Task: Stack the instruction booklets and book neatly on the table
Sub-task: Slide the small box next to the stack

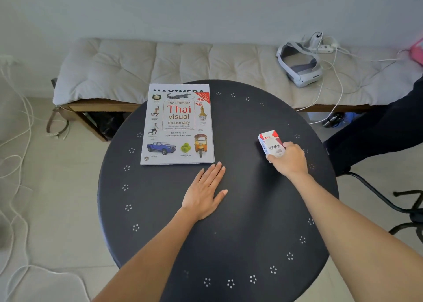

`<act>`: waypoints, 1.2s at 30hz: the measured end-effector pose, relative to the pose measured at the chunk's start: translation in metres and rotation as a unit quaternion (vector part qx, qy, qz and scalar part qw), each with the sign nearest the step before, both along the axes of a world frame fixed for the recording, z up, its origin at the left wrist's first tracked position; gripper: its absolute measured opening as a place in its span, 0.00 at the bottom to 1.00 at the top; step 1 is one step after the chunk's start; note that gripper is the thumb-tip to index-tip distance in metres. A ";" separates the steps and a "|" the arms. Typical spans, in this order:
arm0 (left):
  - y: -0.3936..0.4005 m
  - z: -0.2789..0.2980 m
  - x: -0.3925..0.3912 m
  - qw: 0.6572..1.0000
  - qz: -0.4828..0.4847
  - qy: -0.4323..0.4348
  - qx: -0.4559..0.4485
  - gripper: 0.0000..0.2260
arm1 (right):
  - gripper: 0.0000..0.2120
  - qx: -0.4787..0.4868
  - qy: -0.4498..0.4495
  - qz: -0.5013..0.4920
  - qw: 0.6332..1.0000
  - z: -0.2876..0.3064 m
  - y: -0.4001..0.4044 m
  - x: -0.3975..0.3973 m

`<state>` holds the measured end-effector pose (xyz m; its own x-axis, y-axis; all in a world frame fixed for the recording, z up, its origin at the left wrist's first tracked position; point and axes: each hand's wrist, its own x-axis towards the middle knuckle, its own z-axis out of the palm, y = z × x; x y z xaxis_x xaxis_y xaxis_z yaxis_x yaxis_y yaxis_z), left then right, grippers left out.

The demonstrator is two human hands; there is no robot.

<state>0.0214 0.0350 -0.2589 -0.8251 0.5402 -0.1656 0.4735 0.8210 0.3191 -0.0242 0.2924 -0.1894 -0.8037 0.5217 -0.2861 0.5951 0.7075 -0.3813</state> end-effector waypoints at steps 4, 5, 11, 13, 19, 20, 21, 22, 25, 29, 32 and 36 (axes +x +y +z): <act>-0.033 -0.001 0.012 1.000 0.031 0.001 0.005 0.28 | 0.25 -0.055 0.035 0.000 0.998 -0.001 -0.044 -0.031; -0.039 -0.001 0.013 0.999 0.035 0.003 0.005 0.28 | 0.25 -0.063 0.044 0.000 0.997 -0.001 -0.055 -0.038; -0.076 -0.001 0.014 0.998 0.059 0.016 -0.001 0.28 | 0.27 -0.049 0.063 -0.011 0.997 -0.002 -0.102 -0.075; -0.082 -0.002 0.015 0.998 0.068 0.019 0.001 0.28 | 0.28 -0.044 0.060 -0.014 0.997 -0.005 -0.113 -0.084; -0.081 -0.002 0.015 0.997 0.079 0.017 0.006 0.28 | 0.33 -0.022 0.027 -0.019 0.999 -0.021 -0.129 -0.102; -0.080 -0.002 0.015 0.997 0.079 0.018 0.003 0.28 | 0.34 -0.021 0.030 -0.021 0.999 -0.022 -0.130 -0.105; -0.080 -0.002 0.015 0.997 0.080 0.018 0.000 0.28 | 0.34 -0.023 0.032 -0.020 0.999 -0.022 -0.131 -0.110; -0.080 -0.002 0.016 0.997 0.081 0.019 -0.003 0.28 | 0.34 -0.025 0.034 -0.016 0.999 -0.022 -0.131 -0.114; -0.079 -0.002 0.016 0.996 0.084 0.016 -0.006 0.28 | 0.34 -0.027 0.035 -0.005 0.999 -0.023 -0.133 -0.128; -0.080 -0.002 0.015 0.996 0.086 0.013 -0.005 0.28 | 0.33 -0.034 0.038 -0.002 0.999 -0.023 -0.136 -0.144; -0.079 -0.001 0.015 0.996 0.086 0.005 -0.006 0.28 | 0.34 -0.034 0.045 -0.007 0.998 -0.023 -0.135 -0.156; -0.079 -0.002 0.014 0.996 0.087 0.001 -0.004 0.28 | 0.35 -0.032 0.042 -0.013 0.998 -0.022 -0.135 -0.168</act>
<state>0.0351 -0.0440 -0.2604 -0.9064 0.3875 -0.1682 0.3242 0.8934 0.3111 -0.1918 0.1572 -0.2116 -0.8129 0.5252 -0.2516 0.5765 0.6644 -0.4756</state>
